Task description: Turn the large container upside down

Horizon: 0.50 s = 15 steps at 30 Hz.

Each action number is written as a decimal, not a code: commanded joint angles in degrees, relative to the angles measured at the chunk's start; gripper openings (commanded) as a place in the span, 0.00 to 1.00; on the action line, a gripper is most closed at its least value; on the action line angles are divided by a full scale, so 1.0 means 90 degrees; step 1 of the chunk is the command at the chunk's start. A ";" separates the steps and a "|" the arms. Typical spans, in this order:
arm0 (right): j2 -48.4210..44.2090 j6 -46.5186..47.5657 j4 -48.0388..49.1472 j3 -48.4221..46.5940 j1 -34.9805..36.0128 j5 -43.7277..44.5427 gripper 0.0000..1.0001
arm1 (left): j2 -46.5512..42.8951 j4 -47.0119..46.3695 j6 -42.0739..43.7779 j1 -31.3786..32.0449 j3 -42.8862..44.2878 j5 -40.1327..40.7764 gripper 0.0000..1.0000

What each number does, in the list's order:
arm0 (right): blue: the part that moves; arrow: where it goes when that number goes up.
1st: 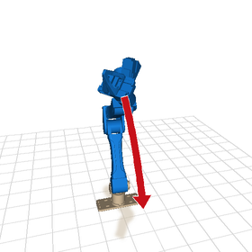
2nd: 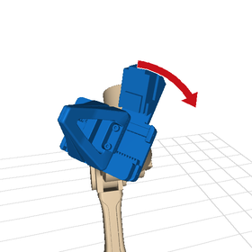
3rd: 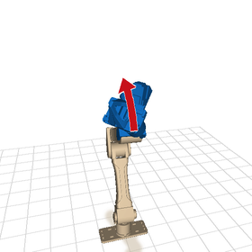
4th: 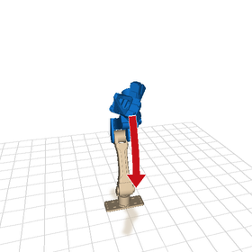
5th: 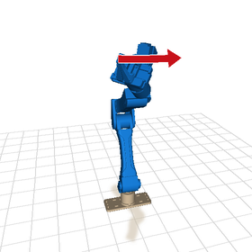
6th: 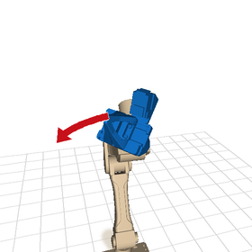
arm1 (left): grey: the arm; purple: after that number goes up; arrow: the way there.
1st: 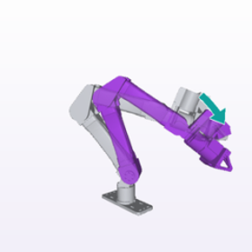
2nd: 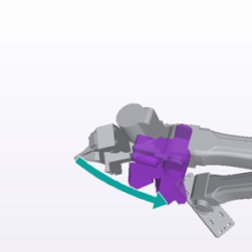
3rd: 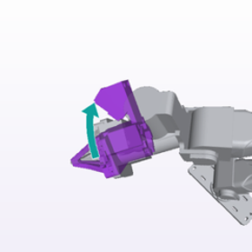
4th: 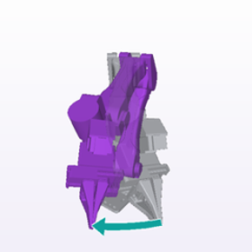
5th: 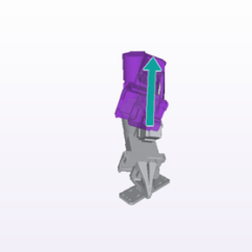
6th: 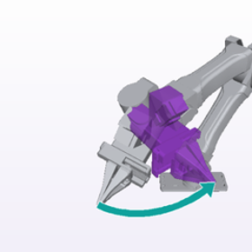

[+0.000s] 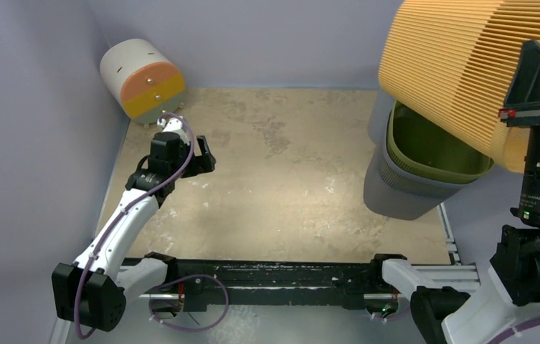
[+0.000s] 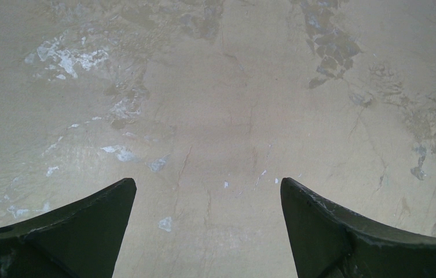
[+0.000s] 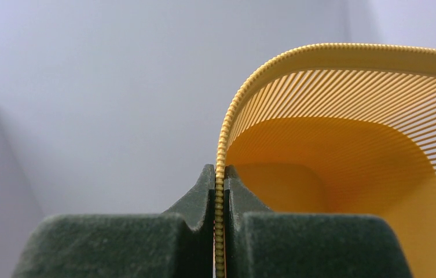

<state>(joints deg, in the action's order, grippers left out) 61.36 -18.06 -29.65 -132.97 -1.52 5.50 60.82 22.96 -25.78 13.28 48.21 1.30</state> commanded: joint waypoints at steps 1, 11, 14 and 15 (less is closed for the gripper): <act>0.0270 -0.0497 0.1884 0.0209 0.0010 -0.1758 0.00 | -0.0339 -0.0010 0.0067 0.0029 0.0380 0.0174 0.92; 0.0610 -0.1259 0.2691 0.1594 0.0013 -0.3349 0.00 | -0.1151 -0.0327 -0.0355 0.0029 0.0571 0.0508 0.92; 0.0619 -0.1146 0.2735 0.1944 0.0013 -0.3393 0.00 | -0.1254 -0.0305 -0.0422 0.0024 0.0777 0.0604 0.92; 0.0650 -0.1115 0.2737 0.1995 0.0017 -0.3439 0.00 | -0.1270 -0.0289 -0.0442 0.0028 0.0850 0.0633 0.92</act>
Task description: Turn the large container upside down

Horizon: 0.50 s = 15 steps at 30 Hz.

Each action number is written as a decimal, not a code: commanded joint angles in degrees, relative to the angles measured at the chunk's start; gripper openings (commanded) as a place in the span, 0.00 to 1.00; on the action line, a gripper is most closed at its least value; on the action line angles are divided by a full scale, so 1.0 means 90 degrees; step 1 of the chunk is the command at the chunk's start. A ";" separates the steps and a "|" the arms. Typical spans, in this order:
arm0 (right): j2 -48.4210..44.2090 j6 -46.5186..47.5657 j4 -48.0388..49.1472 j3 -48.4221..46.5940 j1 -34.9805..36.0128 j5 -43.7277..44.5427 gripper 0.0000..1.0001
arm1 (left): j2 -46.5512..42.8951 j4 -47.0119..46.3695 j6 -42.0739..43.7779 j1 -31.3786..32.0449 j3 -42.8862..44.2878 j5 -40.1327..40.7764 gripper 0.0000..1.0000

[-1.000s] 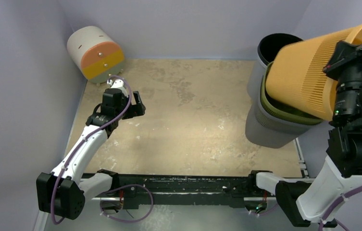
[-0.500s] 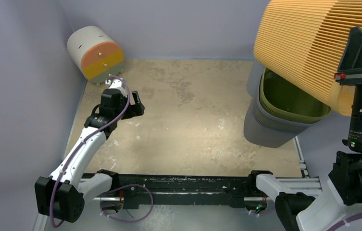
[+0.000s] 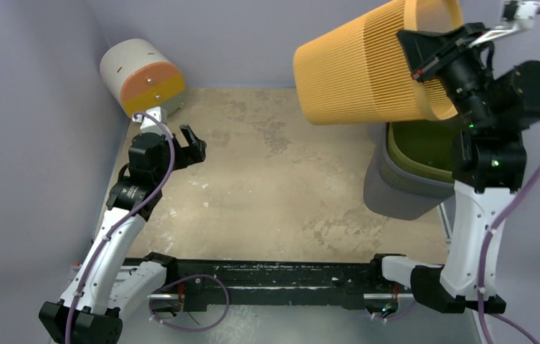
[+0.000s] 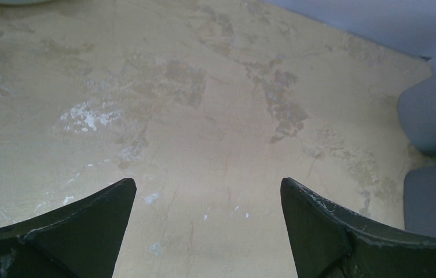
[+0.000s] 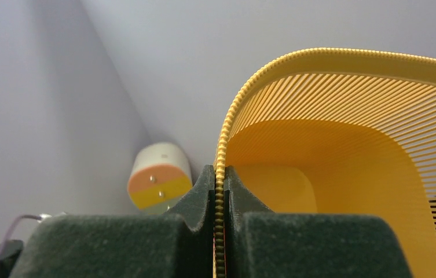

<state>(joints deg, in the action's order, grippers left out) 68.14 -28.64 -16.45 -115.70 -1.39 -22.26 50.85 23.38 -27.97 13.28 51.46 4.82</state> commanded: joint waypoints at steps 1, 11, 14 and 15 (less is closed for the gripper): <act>-0.0071 0.0074 0.1284 0.0119 0.0007 -0.0407 0.00 | -0.0170 -0.0311 -0.0225 0.0028 0.0553 0.0259 0.92; 0.0768 0.0918 0.0919 0.0101 0.0984 0.0058 0.00 | 0.0064 -0.0149 -0.0308 0.0029 0.0985 0.0516 0.92; 0.1291 0.1287 0.0711 -0.0091 0.1658 0.0449 0.00 | 0.0132 -0.0078 -0.0293 0.0029 0.1124 0.0654 0.92; 0.1464 0.1399 0.0649 -0.0167 0.1879 0.0619 0.00 | 0.0158 -0.0044 -0.0282 0.0029 0.1182 0.0702 0.92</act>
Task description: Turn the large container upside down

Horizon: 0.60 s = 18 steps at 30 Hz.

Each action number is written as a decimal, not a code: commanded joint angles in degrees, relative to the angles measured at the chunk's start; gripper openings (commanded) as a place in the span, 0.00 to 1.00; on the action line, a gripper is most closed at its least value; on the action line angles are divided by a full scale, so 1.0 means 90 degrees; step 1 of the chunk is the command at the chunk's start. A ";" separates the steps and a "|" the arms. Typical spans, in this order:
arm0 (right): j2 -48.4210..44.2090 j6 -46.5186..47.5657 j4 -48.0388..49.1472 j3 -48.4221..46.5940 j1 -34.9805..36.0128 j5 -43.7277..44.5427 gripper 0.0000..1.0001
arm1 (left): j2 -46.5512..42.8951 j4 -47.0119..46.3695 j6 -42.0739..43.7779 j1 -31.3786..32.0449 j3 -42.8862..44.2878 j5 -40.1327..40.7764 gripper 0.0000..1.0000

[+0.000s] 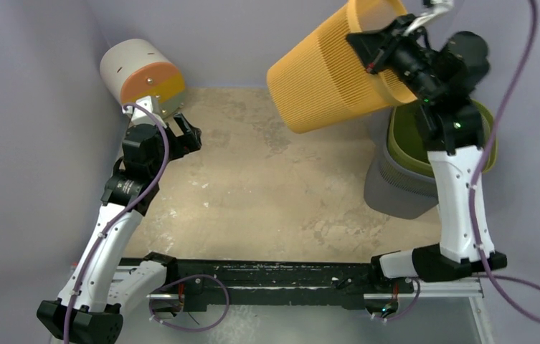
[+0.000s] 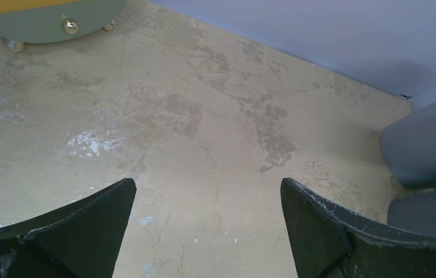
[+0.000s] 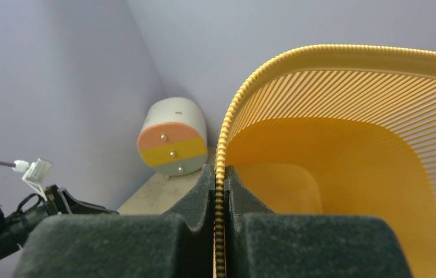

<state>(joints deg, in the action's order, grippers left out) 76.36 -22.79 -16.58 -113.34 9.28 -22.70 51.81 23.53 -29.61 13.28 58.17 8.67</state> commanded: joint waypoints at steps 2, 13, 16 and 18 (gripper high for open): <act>0.0879 0.1003 0.0587 -0.0524 0.1157 0.1033 0.00 | 0.0109 0.0019 -0.0073 0.0029 0.0557 0.0356 0.92; 0.2147 0.2083 0.0315 -0.0601 0.2451 0.2963 0.00 | 0.0148 0.0434 0.0066 0.0029 0.0814 0.0672 0.92; 0.2505 0.2293 0.0184 -0.0687 0.2738 0.3372 0.00 | 0.0210 0.0518 0.0058 0.0029 0.0798 0.0682 0.92; 0.2699 0.2357 0.0136 -0.0710 0.2886 0.3551 0.00 | 0.0224 0.0522 0.0048 0.0029 0.0739 0.0672 0.92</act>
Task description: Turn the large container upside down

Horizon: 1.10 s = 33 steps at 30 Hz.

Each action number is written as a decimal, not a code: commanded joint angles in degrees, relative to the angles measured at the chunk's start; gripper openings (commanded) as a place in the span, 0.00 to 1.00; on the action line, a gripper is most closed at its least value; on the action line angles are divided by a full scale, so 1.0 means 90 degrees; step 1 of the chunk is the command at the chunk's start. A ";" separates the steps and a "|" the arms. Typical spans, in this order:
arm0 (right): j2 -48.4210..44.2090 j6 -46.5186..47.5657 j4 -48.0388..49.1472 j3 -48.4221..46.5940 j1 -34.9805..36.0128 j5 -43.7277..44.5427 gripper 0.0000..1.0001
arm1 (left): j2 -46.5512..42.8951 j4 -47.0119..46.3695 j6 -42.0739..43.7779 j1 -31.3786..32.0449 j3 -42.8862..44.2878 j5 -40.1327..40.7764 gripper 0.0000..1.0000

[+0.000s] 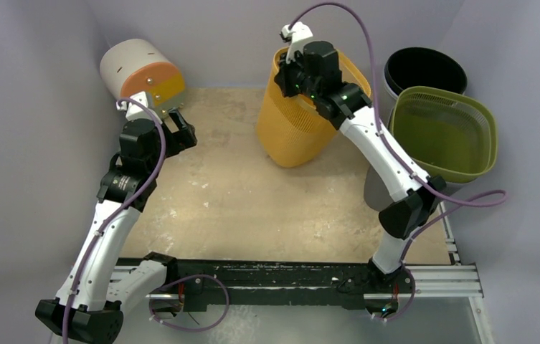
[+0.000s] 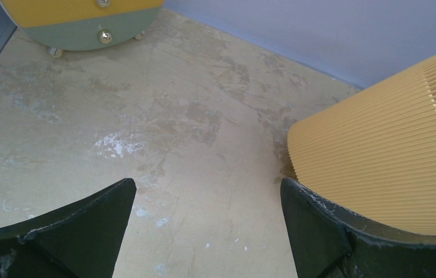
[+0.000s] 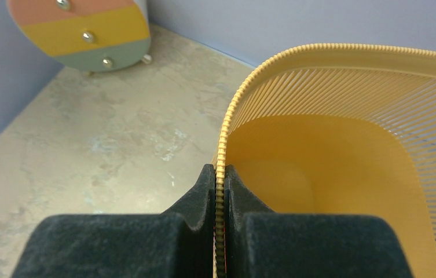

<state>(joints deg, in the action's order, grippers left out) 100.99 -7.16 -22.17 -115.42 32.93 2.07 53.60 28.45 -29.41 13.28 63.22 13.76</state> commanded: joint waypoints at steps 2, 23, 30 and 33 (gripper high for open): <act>0.0079 0.0647 0.0785 -0.0384 0.0382 0.0944 0.00 | 0.0021 -0.0055 0.0023 0.0026 0.0091 0.0101 0.92; -0.0447 0.0785 0.0945 0.0223 0.0677 0.1779 0.70 | 0.0047 -0.0241 0.0417 0.0027 -0.0107 -0.0367 0.93; -0.1109 0.0665 0.0613 0.0059 0.0663 0.2837 1.00 | 0.0741 -0.0310 -0.0209 0.0266 0.0992 -0.1147 0.93; -0.1238 0.0432 0.0258 0.0024 0.0491 0.3652 1.00 | 0.1289 -0.0134 -0.0366 0.0932 0.1893 -0.0746 0.93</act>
<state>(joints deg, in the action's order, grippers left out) 92.60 -1.13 -17.72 -112.73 39.11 23.90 61.39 28.91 -29.65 15.70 69.87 6.83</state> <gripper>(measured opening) 0.996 0.928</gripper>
